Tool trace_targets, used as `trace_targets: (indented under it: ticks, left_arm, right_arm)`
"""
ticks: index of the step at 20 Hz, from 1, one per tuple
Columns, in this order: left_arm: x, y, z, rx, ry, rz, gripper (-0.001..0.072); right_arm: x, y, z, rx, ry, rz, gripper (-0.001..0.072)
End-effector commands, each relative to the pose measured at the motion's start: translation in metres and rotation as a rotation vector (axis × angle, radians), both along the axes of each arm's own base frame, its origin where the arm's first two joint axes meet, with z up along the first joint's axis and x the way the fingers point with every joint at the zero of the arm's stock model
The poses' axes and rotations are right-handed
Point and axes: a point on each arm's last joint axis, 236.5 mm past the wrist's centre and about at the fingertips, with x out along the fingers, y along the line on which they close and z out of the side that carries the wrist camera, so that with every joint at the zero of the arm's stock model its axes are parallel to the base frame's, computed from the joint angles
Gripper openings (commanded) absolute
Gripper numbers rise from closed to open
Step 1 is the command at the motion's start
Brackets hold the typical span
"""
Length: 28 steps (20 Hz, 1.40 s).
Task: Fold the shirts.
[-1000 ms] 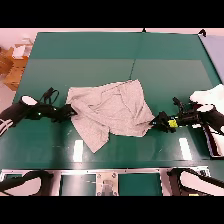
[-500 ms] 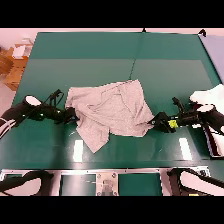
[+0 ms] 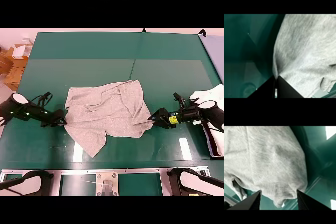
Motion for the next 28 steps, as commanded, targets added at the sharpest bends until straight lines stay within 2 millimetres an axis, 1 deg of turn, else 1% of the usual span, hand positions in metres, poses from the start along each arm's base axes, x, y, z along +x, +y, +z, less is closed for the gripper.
trace_targets:
  ticks: [1,3,4,7,9,10,12,14,15,16,17,18,19,20,21,22,23,24,25,26,27,28]
  left_arm:
    - [-0.003,0.007,-0.001,0.010,0.012,0.001,0.0020]
    - [-0.003,0.007,0.000,0.008,0.009,-0.010,0.0020]
    - [-0.004,0.007,0.000,0.008,0.006,-0.014,0.0020]
    - [-0.003,0.007,-0.001,0.010,0.000,-0.018,0.0020]
    - [-0.003,0.007,-0.001,0.010,-0.001,-0.017,0.0020]
    - [-0.002,0.007,-0.001,0.010,-0.001,-0.018,0.0020]
    - [-0.003,0.007,0.000,0.008,0.001,-0.019,0.0020]
    - [-0.004,0.003,0.004,-0.012,0.004,-0.023,0.0020]
    - [-0.001,-0.001,0.013,-0.030,-0.015,-0.042,0.0019]
    - [0.006,-0.004,0.027,-0.047,-0.046,-0.051,0.0019]
    - [0.019,-0.005,0.051,-0.052,-0.108,-0.060,0.0019]
    - [0.034,-0.007,0.085,-0.061,-0.201,-0.069,0.0019]
    - [0.049,-0.011,0.128,-0.072,-0.315,-0.076,0.0019]
    - [0.062,-0.017,0.185,-0.085,-0.464,-0.087,0.0019]
    - [0.069,-0.022,0.244,-0.086,-0.623,-0.096,0.0020]
    - [0.070,-0.026,0.312,-0.071,-0.806,-0.106,0.0019]
    - [0.064,-0.027,0.374,-0.038,-0.978,-0.111,0.0019]
    - [0.049,-0.028,0.438,-0.001,-1.155,-0.106,0.0019]
    - [0.030,-0.030,0.495,0.031,-1.318,-0.096,0.0019]
    - [0.006,-0.033,0.549,0.059,-1.478,-0.087,0.0019]
    - [-0.021,-0.036,0.592,0.082,-1.611,-0.084,0.0019]
    - [-0.051,-0.041,0.629,0.105,-1.730,-0.091,0.0020]
  right_arm:
    - [-0.008,0.010,-0.003,-0.007,0.017,0.038,0.0511]
    - [-0.031,0.014,-0.012,-0.038,0.106,0.082,0.0490]
    - [-0.036,0.014,-0.014,-0.050,0.126,0.094,0.0490]
    - [-0.027,0.023,-0.018,-0.081,0.087,0.098,0.0491]
    - [-0.020,0.033,-0.024,-0.114,0.058,0.099,0.0489]
    - [-0.017,0.040,-0.026,-0.122,0.041,0.103,0.0475]
    - [-0.014,0.058,-0.026,-0.101,0.026,0.110,0.0309]
    - [-0.014,0.077,-0.017,-0.034,0.016,0.119,0.0017]
    - [-0.013,0.085,-0.008,0.010,0.007,0.124,0.0010]
    - [-0.009,0.090,0.001,0.043,-0.011,0.134,0.0009]
    - [-0.002,0.093,0.016,0.061,-0.045,0.146,0.0009]
    - [0.010,0.095,0.039,0.074,-0.107,0.161,0.0008]
    - [0.025,0.094,0.070,0.088,-0.193,0.164,0.0008]
    - [0.043,0.092,0.113,0.109,-0.301,0.155,0.0009]
    - [0.062,0.087,0.173,0.144,-0.446,0.127,0.0008]
    - [0.076,0.079,0.244,0.178,-0.618,0.087,0.0009]
    - [0.080,0.068,0.313,0.197,-0.790,0.046,0.0009]
    - [0.075,0.056,0.381,0.194,-0.963,0.007,0.0009]
    - [0.061,0.042,0.445,0.154,-1.142,-0.032,0.0009]
    - [0.040,0.032,0.501,0.099,-1.305,-0.064,0.0009]
    - [0.017,0.027,0.543,0.051,-1.435,-0.090,0.0009]
    - [-0.010,0.024,0.580,0.002,-1.553,-0.112,0.0009]
